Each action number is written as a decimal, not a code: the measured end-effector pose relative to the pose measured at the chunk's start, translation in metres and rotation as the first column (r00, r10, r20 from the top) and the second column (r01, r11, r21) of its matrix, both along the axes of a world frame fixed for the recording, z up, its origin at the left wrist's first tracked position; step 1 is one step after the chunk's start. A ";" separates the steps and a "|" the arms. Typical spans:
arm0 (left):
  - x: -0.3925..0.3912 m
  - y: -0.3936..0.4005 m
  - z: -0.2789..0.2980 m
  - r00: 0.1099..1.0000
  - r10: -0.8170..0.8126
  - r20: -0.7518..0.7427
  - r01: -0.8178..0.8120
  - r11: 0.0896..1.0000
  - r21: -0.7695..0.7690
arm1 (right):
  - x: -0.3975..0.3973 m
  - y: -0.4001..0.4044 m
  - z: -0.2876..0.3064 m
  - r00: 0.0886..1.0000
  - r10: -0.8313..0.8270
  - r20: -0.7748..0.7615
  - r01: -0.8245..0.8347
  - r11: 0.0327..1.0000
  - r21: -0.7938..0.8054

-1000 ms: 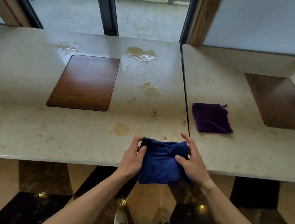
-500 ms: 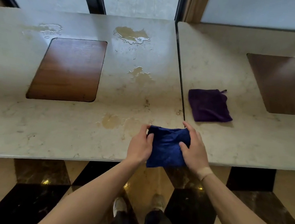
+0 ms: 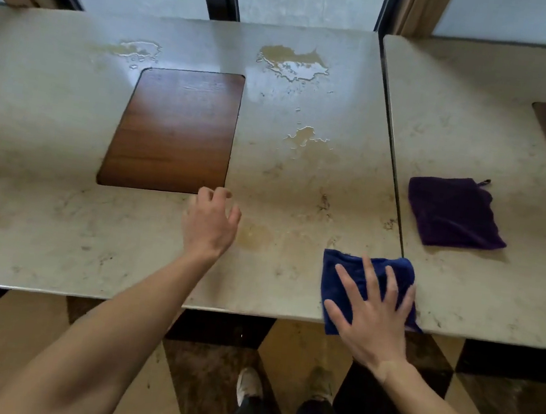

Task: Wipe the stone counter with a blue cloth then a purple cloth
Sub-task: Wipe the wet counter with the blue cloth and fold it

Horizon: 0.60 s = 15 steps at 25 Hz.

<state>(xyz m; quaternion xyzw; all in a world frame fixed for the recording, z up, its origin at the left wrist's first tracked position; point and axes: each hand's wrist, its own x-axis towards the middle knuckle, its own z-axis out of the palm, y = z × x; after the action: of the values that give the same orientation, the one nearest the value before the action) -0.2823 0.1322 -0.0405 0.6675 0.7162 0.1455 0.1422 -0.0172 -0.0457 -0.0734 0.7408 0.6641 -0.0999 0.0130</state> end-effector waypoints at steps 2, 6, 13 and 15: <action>-0.033 0.038 -0.006 0.996 0.033 -0.079 -0.038 0.998 -0.056 | -0.003 -0.003 -0.012 0.999 -0.031 0.019 0.032 0.998 -0.047; -0.051 0.119 -0.015 0.989 0.048 -0.137 -0.073 0.980 -0.183 | -0.011 0.019 -0.017 0.997 -0.060 0.037 0.062 0.997 -0.047; -0.063 0.219 -0.039 0.977 -0.050 -0.207 0.016 0.986 -0.163 | 0.000 0.145 -0.018 0.993 -0.117 0.007 0.117 0.985 -0.127; -0.066 0.232 -0.047 0.969 -0.102 -0.225 0.066 0.985 -0.159 | 0.012 0.194 -0.018 0.992 -0.128 -0.003 0.126 0.983 -0.131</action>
<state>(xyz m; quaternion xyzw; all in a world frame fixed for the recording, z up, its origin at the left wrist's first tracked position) -0.3479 0.3641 -0.0879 0.6972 0.7079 0.0058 0.1132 -0.0056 0.1481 -0.0919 0.7787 0.6075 -0.1482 0.0513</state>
